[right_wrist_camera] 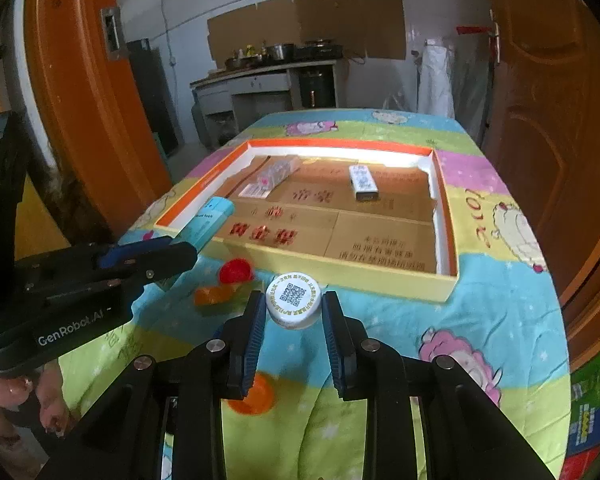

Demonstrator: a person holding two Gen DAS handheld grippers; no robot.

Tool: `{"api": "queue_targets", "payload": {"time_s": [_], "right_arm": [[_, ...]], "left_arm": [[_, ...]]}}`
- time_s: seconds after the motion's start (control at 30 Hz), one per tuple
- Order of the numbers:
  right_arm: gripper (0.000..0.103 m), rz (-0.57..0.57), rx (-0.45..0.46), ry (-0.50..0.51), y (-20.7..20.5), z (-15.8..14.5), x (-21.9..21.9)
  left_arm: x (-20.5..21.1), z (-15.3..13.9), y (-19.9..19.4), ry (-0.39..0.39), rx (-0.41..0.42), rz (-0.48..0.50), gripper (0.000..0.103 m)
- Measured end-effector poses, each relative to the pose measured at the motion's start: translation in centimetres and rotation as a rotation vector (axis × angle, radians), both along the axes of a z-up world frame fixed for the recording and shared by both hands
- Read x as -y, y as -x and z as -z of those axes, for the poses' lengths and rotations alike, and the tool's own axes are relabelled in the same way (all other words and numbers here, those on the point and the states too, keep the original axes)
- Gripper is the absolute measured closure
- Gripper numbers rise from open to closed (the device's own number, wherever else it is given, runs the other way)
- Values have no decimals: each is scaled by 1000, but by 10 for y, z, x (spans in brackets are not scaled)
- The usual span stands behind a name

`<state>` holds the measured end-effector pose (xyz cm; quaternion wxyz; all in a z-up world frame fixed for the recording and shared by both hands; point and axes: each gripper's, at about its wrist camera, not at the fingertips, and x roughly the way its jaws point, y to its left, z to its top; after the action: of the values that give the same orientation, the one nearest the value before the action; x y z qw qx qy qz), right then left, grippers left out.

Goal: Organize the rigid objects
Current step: 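Lift the teal box toward the tray while right tool carries the cap, then lower the teal box into the tray while right holds cap above it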

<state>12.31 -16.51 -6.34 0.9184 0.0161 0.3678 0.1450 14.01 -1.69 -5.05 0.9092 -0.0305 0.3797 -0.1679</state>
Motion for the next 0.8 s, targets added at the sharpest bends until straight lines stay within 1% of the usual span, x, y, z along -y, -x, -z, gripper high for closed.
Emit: {"api": "queue_targets", "payload": {"time_s": [0.4,0.8], "right_arm": [[73,29,46,5,-26,-15,11],[73,77,48,4,-66,-24,35]], "left_arm": [[10,-12,-27,20,9,14,81],[21,-21,-65,38,-6,31,81]]}}
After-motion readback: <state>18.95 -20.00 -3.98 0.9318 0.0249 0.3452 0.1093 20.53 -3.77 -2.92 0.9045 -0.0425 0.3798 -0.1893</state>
